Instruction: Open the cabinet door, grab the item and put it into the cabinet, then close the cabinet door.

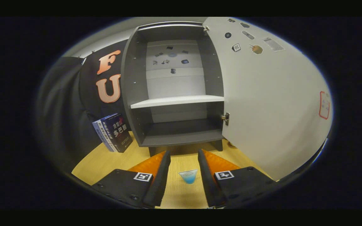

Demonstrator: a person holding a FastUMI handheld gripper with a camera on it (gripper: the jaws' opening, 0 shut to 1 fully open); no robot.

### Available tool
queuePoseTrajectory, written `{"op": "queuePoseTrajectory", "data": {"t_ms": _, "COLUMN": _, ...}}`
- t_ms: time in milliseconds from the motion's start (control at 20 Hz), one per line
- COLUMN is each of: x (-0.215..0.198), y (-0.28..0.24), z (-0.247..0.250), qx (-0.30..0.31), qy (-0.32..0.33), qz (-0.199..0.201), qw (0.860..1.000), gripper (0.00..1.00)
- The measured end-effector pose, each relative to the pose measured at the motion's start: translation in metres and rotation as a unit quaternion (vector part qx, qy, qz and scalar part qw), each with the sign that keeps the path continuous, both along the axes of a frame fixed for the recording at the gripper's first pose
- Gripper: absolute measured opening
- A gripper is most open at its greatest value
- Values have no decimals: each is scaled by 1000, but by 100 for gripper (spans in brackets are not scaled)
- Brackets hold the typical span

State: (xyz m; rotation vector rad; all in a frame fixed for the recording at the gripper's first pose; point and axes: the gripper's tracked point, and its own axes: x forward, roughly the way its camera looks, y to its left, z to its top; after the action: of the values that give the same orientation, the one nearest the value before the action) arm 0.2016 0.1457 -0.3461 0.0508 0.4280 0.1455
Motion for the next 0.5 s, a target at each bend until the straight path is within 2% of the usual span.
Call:
{"op": "queuePoseTrajectory", "data": {"t_ms": 200, "x": 9, "y": 4, "z": -56, "qx": -27, "qy": 46, "qz": 14, "qw": 998, "gripper": 66}}
{"op": "queuePoseTrajectory", "data": {"t_ms": 300, "x": 15, "y": 4, "z": -75, "qx": -43, "qy": 63, "qz": 18, "qw": 997, "gripper": 78}}
{"op": "queuePoseTrajectory", "data": {"t_ms": 500, "x": 25, "y": -7, "z": -100, "qx": -66, "qy": 81, "qz": 6, "qw": 995, "gripper": 77}}
